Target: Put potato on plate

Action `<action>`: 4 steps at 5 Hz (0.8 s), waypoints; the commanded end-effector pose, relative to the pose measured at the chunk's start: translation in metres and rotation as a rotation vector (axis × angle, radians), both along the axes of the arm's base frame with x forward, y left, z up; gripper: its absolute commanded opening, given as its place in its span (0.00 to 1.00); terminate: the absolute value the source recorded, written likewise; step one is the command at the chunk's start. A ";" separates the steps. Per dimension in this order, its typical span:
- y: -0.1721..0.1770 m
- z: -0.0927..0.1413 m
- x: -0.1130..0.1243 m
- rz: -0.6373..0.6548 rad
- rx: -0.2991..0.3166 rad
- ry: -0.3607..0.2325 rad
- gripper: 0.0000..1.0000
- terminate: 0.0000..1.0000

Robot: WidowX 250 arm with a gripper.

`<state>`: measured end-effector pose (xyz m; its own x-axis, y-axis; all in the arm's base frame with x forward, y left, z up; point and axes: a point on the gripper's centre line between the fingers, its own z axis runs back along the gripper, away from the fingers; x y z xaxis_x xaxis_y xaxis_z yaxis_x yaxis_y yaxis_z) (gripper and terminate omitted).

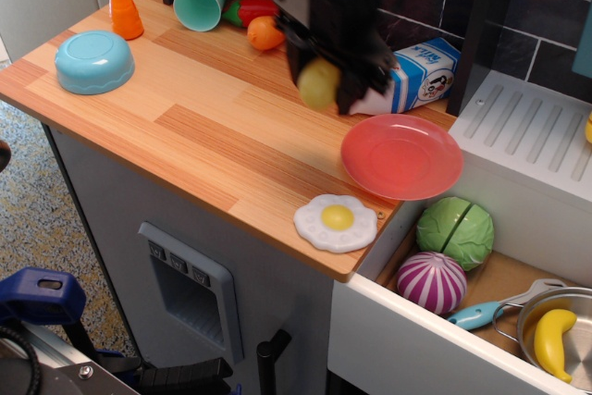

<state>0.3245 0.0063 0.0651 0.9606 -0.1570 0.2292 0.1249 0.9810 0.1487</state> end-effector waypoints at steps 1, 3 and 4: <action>-0.013 0.000 0.006 -0.106 -0.028 -0.068 0.00 0.00; -0.018 -0.008 0.015 -0.296 -0.019 -0.066 1.00 0.00; -0.018 -0.008 0.015 -0.296 -0.019 -0.066 1.00 0.00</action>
<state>0.3271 -0.0113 0.0423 0.8718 -0.4218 0.2491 0.4021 0.9066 0.1276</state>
